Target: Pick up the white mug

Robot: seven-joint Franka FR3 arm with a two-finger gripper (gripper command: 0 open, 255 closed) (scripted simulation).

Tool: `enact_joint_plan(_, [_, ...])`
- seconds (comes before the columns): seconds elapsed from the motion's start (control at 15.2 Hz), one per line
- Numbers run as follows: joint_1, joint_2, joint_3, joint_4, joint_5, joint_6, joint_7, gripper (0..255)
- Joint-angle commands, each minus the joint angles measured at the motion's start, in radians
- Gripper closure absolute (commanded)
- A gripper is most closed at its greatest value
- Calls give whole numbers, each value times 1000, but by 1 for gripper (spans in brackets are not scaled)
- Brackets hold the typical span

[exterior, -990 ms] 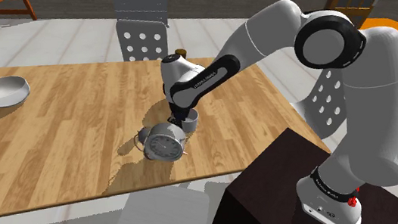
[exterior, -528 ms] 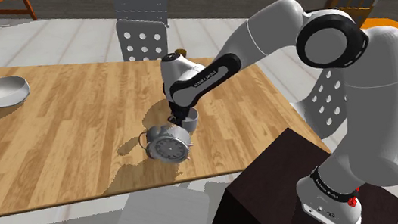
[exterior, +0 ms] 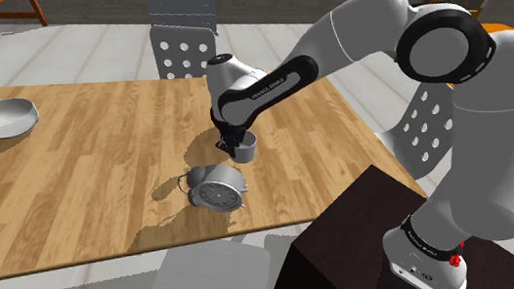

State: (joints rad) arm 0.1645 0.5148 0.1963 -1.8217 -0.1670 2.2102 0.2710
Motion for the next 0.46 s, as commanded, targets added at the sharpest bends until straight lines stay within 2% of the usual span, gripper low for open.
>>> enact_joint_plan(0.0, [-2, -19, 3, 0, 5, -19, -4, 255])
enact_joint_plan(0.4, [-6, -52, 8, 10, 14, -61, -11, 255])
